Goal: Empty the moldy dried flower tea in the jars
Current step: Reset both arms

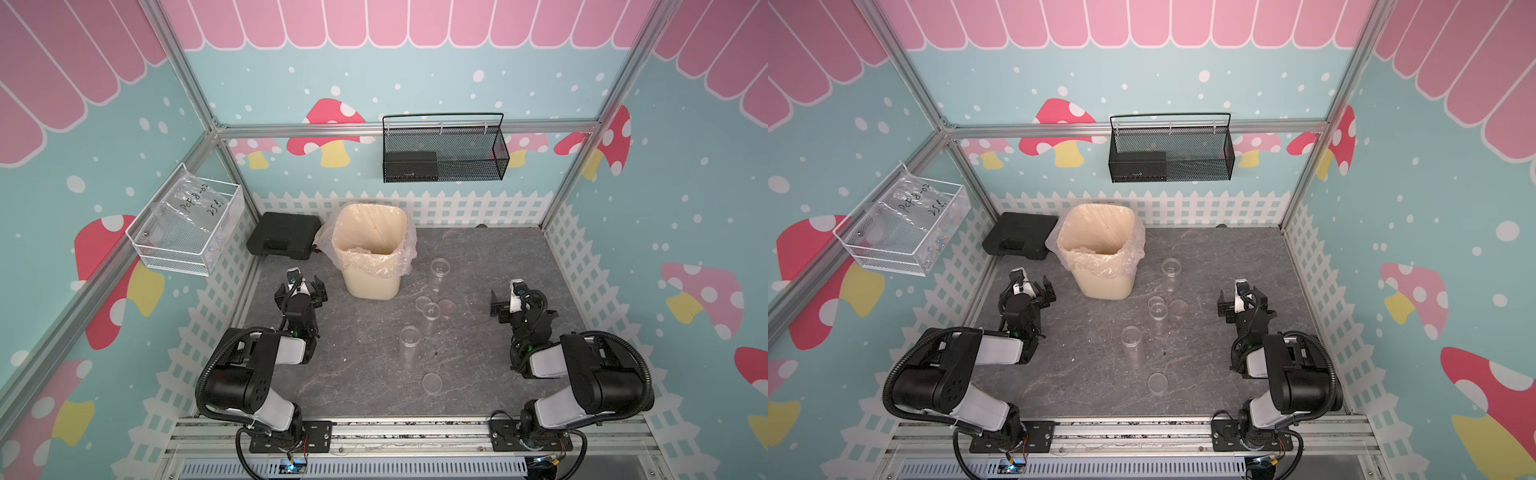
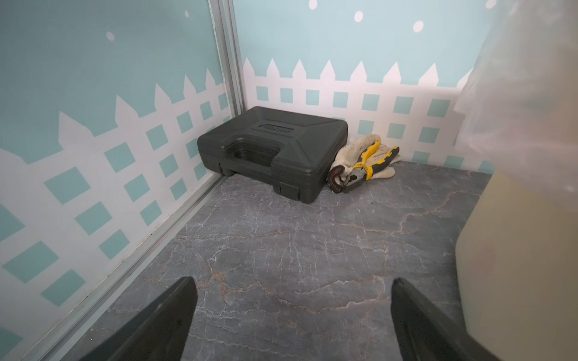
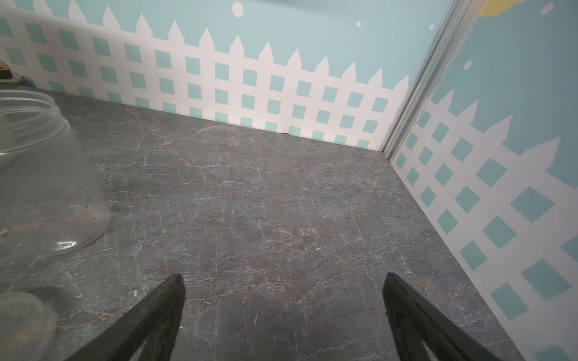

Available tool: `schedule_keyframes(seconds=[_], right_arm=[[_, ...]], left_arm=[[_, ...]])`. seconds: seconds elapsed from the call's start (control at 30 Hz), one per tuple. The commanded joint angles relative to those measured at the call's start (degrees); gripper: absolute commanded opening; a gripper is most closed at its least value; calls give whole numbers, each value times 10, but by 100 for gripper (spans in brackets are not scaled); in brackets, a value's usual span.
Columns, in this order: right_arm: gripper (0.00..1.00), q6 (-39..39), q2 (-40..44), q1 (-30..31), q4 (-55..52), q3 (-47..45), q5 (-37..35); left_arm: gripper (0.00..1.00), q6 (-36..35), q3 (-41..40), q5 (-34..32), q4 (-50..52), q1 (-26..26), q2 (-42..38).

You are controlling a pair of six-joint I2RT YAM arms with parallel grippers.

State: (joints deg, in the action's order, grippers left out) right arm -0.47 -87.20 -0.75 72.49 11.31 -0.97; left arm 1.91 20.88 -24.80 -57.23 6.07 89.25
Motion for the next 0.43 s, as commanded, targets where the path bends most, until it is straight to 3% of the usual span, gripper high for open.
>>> schedule_keyframes(seconds=[0.0, 0.4], right_arm=[[100, 6, -4, -3, 26, 4, -6], [100, 6, -4, -3, 26, 5, -6]], left_arm=[[99, 7, 2, 8, 25, -3, -5], [99, 13, 5, 16, 35, -9, -7]])
